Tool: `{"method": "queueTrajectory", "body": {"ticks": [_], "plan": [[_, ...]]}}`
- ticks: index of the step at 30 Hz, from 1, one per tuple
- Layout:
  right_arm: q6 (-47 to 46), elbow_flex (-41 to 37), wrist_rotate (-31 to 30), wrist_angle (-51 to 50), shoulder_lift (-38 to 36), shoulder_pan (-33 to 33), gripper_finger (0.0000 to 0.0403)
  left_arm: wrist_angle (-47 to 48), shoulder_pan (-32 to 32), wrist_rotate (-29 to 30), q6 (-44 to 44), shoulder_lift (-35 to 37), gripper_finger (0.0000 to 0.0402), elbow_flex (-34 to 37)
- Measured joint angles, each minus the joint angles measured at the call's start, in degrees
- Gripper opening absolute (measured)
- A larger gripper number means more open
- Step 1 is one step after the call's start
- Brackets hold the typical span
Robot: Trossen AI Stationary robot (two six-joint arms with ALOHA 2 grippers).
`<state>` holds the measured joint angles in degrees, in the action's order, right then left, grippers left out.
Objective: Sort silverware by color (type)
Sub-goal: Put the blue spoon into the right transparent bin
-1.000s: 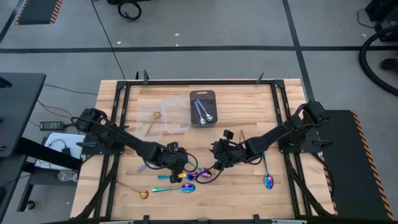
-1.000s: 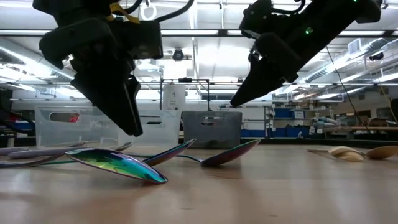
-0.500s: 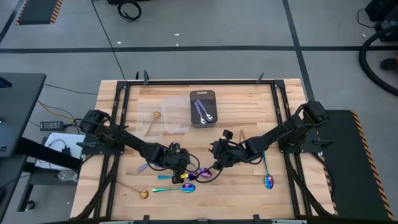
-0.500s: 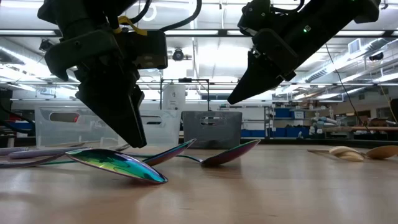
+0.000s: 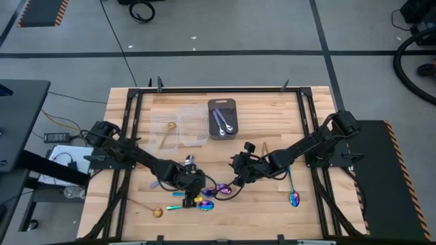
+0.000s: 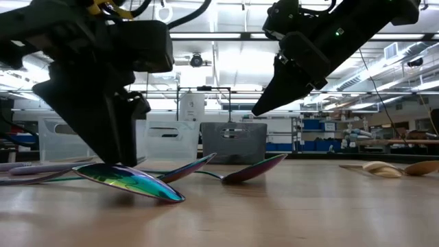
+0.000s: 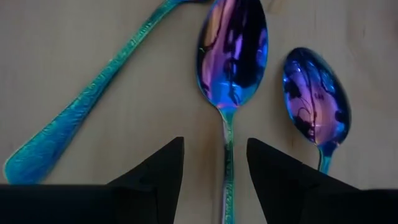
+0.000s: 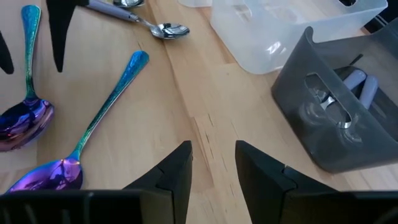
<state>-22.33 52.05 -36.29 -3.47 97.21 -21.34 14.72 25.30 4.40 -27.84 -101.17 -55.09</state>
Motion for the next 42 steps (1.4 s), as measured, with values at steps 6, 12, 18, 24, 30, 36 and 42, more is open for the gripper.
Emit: {"method": "queueTrajectory", "body": {"ticks": [6, 12, 18, 24, 30, 36, 42], "plan": [[0.22, -0.01, 0.0, 0.3, 0.0, 0.02, 0.0132, 0.79, 1.45, 0.02, 0.25, -0.77, 0.0183, 0.02], [0.39, -0.04, -0.02, 0.61, 0.0, 0.02, 0.0132, 1.39, 2.55, 1.65, 1.09, -3.54, 0.0182, -0.32], [0.94, -0.04, -0.02, 0.88, 0.0, 0.02, 0.0132, 2.42, 2.57, 2.13, 3.0, -4.16, 0.0148, -0.31], [1.05, -0.04, -0.02, 0.85, 0.0, 0.02, 0.0132, 2.96, 2.5, 2.98, 2.96, -4.24, 0.0081, -0.24], [1.05, -0.04, -0.02, 0.85, 0.0, -0.02, 0.0132, 4.43, 2.34, 4.64, 3.04, -4.33, 0.0017, -0.26], [1.05, -0.04, 0.0, 0.85, 0.0, -0.12, 0.0132, 4.79, 1.97, 5.35, 4.52, -4.23, 0.0016, -0.25], [1.22, -0.04, -0.02, 0.94, 0.0, -0.31, 0.0132, 6.64, 1.53, 5.94, 5.15, -1.15, 0.0016, 0.15]]}}
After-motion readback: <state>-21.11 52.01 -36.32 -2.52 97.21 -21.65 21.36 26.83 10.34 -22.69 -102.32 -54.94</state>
